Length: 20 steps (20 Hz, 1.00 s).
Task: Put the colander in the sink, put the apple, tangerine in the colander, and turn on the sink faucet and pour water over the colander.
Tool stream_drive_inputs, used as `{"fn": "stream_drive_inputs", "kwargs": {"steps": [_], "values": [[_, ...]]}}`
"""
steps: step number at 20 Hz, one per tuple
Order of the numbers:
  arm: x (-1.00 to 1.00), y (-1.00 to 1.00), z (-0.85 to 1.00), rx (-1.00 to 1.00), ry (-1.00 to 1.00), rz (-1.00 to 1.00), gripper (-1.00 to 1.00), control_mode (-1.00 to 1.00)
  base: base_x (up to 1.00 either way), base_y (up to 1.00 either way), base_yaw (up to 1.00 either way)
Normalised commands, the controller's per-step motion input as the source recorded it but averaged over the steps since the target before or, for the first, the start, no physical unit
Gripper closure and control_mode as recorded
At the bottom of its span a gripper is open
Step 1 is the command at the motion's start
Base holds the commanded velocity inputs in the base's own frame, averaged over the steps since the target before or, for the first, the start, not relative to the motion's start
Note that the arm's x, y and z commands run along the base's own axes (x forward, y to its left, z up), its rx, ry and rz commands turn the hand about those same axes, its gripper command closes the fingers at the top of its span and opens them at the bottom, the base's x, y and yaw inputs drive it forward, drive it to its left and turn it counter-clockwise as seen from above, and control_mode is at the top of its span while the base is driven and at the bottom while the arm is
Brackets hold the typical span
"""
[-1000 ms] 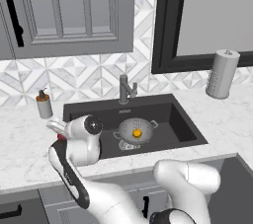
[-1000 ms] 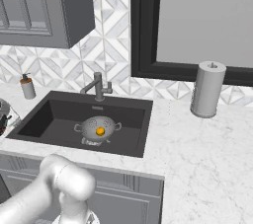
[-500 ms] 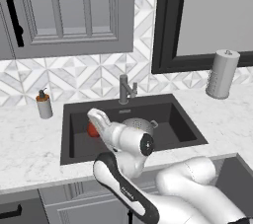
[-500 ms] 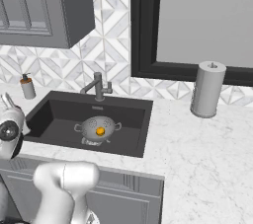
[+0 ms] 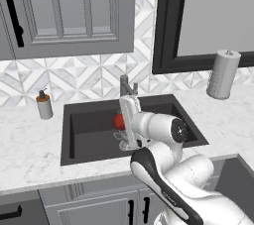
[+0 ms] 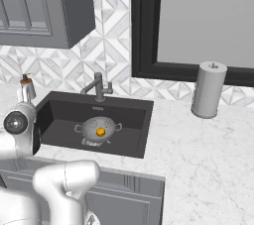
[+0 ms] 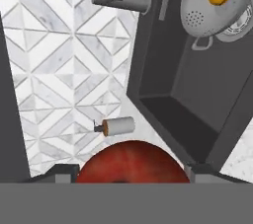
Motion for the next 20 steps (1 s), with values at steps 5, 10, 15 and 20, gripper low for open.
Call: {"fn": "stream_drive_inputs", "kwargs": {"steps": [5, 10, 15, 20], "values": [[-0.60, -0.46, 0.95, 0.00, 0.22, -0.03, 1.00, -1.00, 0.00, 0.00, 0.00], [-0.68, -0.78, 0.34, 0.00, 0.00, -0.04, 1.00, -1.00, 0.00, 0.00, 0.00], [-0.45, -0.91, -0.13, 0.01, -0.02, -0.05, 1.00, -1.00, 0.00, 0.00, 0.00], [0.31, -0.48, -0.15, -0.03, 0.21, -0.03, 1.00, -1.00, 0.00, 0.00, 0.00]]}}
